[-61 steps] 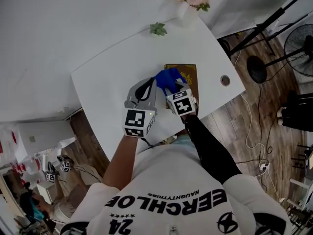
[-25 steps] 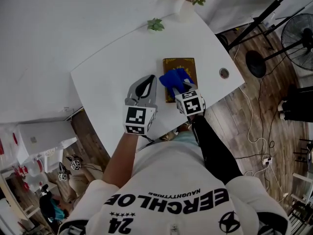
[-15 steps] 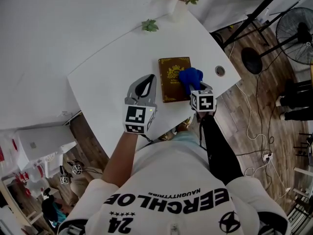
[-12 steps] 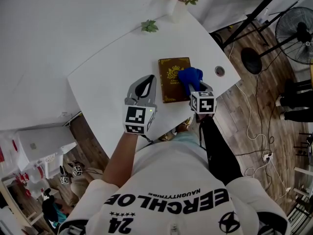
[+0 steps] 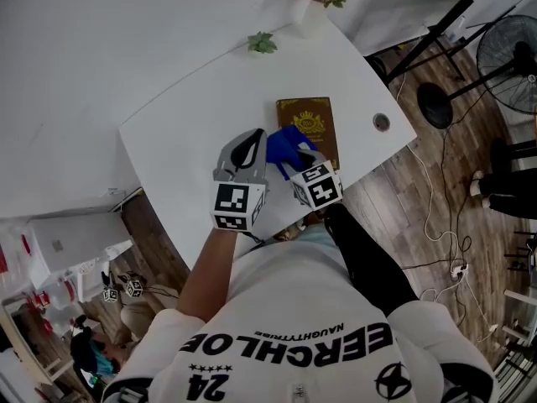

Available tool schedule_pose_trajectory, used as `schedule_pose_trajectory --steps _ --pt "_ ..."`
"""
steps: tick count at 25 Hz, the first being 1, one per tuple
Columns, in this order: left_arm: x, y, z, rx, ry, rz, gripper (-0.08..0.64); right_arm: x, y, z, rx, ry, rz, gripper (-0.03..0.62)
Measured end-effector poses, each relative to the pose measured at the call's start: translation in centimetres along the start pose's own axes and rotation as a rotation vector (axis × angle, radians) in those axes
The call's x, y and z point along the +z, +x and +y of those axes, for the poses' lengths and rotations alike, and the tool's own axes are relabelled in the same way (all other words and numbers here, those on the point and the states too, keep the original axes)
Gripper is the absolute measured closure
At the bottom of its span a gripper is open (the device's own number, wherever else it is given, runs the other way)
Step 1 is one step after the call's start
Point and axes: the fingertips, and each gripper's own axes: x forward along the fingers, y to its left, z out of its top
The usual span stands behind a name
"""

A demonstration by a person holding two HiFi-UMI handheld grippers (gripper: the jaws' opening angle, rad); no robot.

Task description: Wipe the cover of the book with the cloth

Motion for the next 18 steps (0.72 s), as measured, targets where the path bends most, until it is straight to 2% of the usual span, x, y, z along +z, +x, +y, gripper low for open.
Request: schedule_pose_trajectory --steps 2,5,14,18 --pt "-0.1 -0.1 0.1 0.001 -0.002 0.001 0.502 -0.2 0.3 0.3 -0.014 -0.032 0.014 0.46" --pt "0.0 0.0 0.0 -0.003 0.0 0.0 0.502 -0.4 -0.1 -1.2 -0.045 -0.012 0.019 0.462" --pt "0.2 0.5 -0.7 -0.027 0.005 -0.006 0.502 -4.0 -5.4 -10.9 -0.307 0.156 0.026 0.462" --pt "0.2 0.5 -0.8 -0.034 0.001 -0.007 0.502 -4.9 -6.5 -12.5 -0.346 0.232 0.018 0.462"
